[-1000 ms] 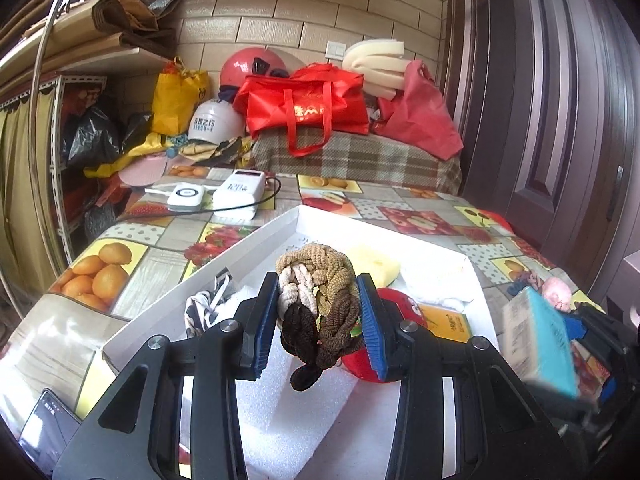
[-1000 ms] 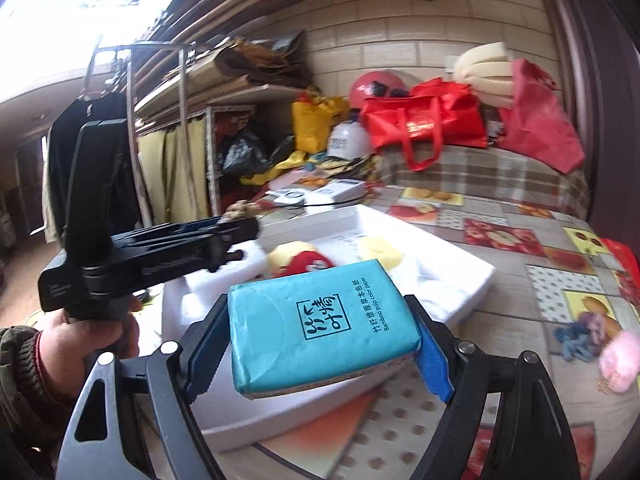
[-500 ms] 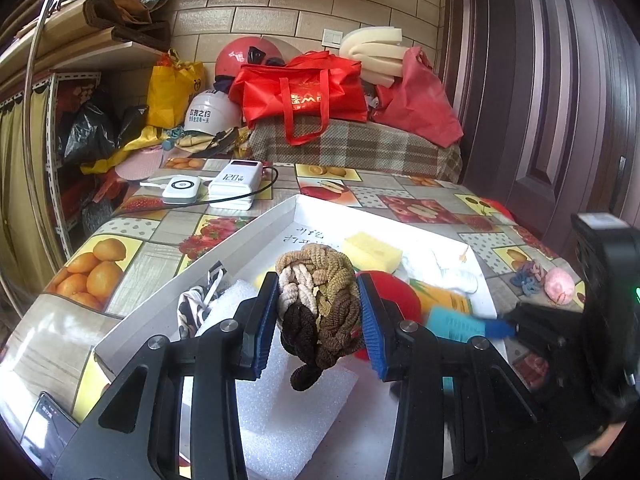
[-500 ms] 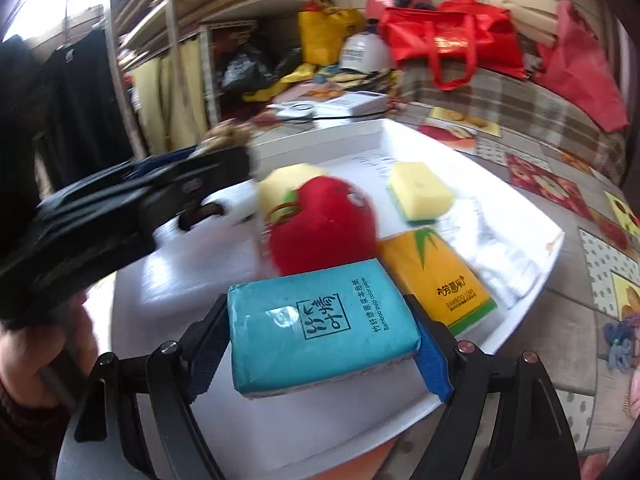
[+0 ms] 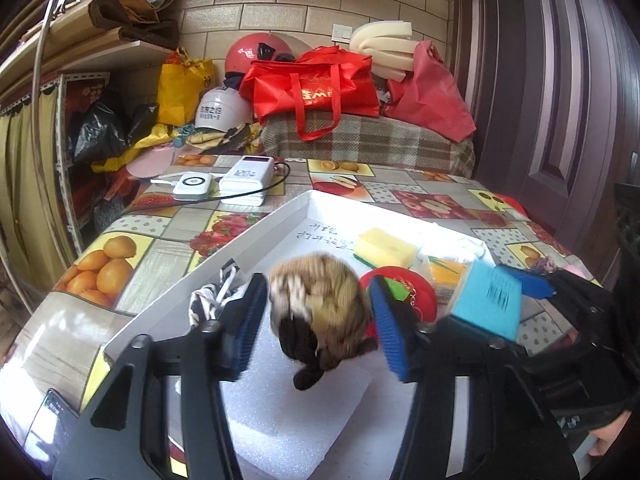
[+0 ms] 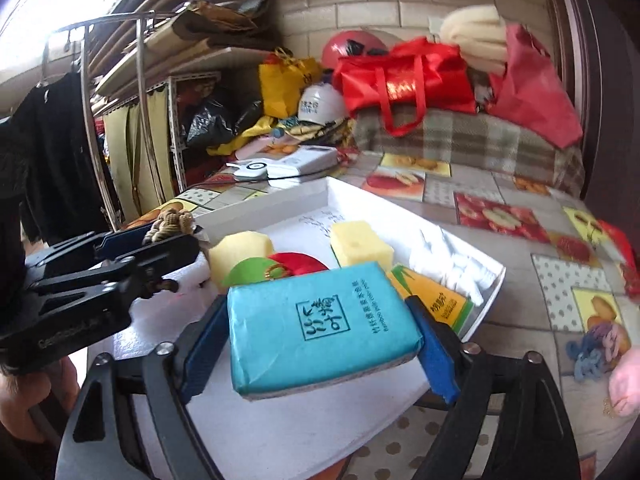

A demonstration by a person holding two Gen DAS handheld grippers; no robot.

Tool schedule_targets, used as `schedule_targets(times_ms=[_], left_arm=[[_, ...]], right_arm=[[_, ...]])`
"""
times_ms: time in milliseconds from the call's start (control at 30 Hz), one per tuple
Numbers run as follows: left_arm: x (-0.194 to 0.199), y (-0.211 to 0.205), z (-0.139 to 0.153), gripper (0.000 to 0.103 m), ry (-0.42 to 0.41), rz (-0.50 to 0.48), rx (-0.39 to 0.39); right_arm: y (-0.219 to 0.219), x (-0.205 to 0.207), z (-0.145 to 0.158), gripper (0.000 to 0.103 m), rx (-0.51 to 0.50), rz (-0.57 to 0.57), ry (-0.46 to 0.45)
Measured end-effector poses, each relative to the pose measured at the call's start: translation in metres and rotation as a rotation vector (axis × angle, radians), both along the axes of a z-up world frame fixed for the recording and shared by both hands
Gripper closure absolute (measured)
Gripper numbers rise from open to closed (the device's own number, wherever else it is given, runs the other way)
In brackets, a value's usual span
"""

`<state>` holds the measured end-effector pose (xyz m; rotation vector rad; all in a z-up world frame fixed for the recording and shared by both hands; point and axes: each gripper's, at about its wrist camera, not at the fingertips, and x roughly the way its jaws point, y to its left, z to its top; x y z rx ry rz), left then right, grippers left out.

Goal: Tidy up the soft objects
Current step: 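Carry the tissue pack and rope toy into the white tray and open both tools, then move both tools toward the pink fluffy ball and blue-pink rope toy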

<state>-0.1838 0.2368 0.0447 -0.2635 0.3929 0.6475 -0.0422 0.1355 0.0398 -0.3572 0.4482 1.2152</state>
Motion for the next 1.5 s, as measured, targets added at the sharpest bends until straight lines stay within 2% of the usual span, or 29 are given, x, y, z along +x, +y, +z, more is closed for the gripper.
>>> schedule_targets(times_ms=[33,133,300,633,767,833,867,1033,1167,1300,1400,1500], left_arm=[[-0.001,-0.001,0.0,0.019,-0.004,0.009,0.007],[-0.007,-0.003,0.002,0.0,-0.026,0.025,0.029],[-0.007,-0.005,0.003,0.0,-0.031,0.027,0.043],[-0.011,-0.006,0.006,0.0,-0.047,0.027,0.052],[-0.011,-0.013,0.009,0.0,-0.055,0.024,0.087],[-0.011,-0.022,0.011,0.0,-0.055,0.019,0.131],[-0.01,-0.028,0.012,0.0,-0.057,0.008,0.155],[0.0,-0.054,0.012,0.0,-0.049,-0.098,0.174],[0.017,-0.082,0.011,0.0,-0.038,-0.201,0.148],[0.045,-0.123,0.01,0.0,0.028,-0.302,0.187],[0.067,-0.153,0.007,0.0,0.07,-0.394,0.189],[0.085,-0.176,0.004,0.0,0.122,-0.44,0.226]], right_arm=[[0.0,-0.004,0.001,0.0,0.001,0.0,-0.025],[0.002,-0.011,0.003,0.0,0.007,0.002,-0.075],[0.0,-0.012,0.003,0.0,0.008,-0.003,-0.09],[-0.006,-0.005,0.001,0.0,0.013,-0.027,-0.042],[-0.013,-0.005,0.001,0.0,0.019,-0.027,-0.02],[-0.018,-0.003,0.001,0.0,0.024,-0.032,-0.005],[-0.022,-0.002,0.001,0.0,0.029,-0.036,0.001],[-0.044,0.009,-0.001,0.0,0.013,-0.054,0.029],[-0.078,0.026,0.0,0.0,0.006,-0.12,0.009],[-0.128,0.062,0.003,0.0,0.022,-0.254,0.015],[-0.162,0.095,0.002,0.0,0.024,-0.367,0.052],[-0.203,0.131,0.001,0.0,0.047,-0.498,0.114]])
